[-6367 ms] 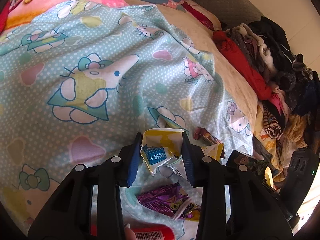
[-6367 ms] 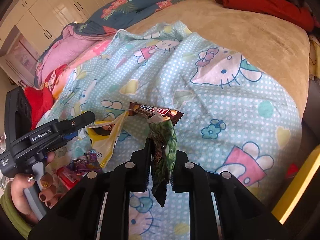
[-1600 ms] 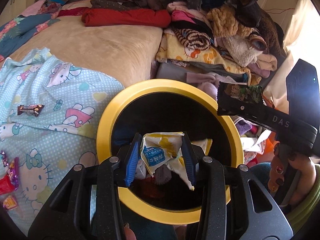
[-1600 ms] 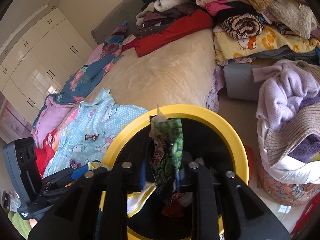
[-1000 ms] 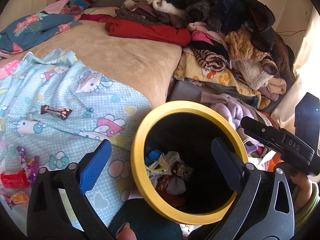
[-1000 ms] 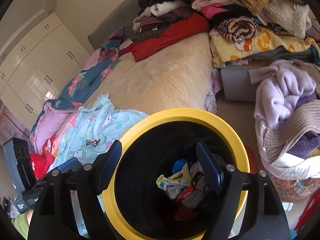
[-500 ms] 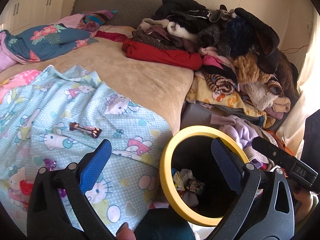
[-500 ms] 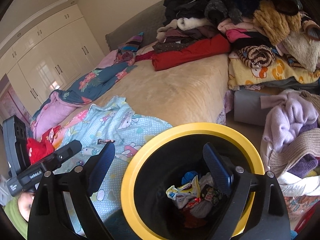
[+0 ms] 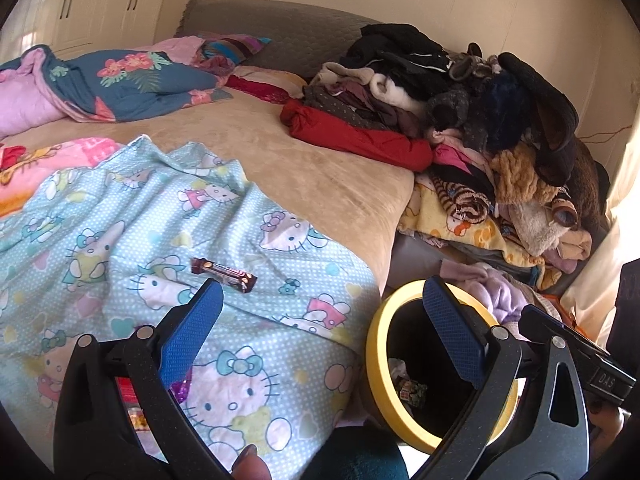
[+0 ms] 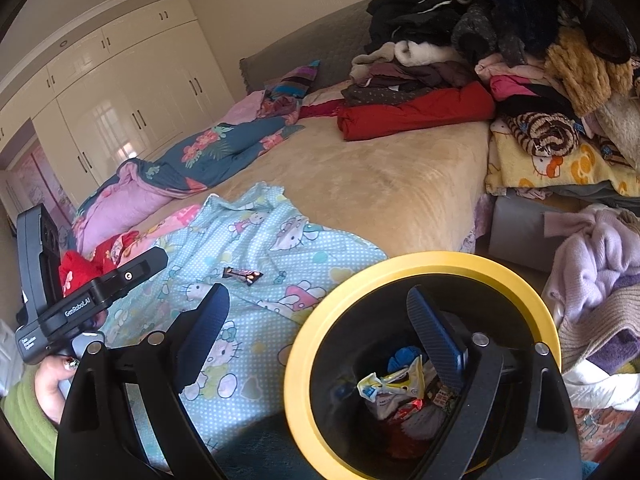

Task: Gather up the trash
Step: 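Move both tools back over the red cylinder and candy wrappers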

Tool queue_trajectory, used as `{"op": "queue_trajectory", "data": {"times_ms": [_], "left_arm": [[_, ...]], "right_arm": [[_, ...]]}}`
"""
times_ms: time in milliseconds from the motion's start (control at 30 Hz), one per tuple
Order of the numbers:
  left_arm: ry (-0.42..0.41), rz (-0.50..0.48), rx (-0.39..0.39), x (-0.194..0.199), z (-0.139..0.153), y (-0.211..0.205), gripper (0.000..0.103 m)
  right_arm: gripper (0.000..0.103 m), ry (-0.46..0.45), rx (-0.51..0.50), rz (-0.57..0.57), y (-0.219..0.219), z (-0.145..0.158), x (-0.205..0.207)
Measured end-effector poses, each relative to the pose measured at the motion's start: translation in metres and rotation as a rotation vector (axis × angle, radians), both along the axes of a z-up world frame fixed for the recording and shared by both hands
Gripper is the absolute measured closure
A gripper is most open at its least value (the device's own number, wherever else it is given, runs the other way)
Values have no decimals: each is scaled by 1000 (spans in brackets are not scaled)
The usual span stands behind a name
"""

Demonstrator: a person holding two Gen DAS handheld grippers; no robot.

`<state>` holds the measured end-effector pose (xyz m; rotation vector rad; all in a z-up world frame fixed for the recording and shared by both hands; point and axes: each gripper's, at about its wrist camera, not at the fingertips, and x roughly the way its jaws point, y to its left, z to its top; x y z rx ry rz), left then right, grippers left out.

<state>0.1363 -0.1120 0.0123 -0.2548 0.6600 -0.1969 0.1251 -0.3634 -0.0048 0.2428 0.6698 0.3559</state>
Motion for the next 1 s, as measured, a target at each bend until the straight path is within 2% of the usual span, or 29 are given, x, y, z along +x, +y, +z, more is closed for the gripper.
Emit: {"op": "queue_trajectory", "data": {"times_ms": [667,1000], "left_arm": [[10,134,-24,-10,-4,62,11],[1,160,0,-13,-3,85,11]], "right_arm": [[15,-24,-35,130,62,5,-1],[12,-28,-53,208,100,5,4]]}}
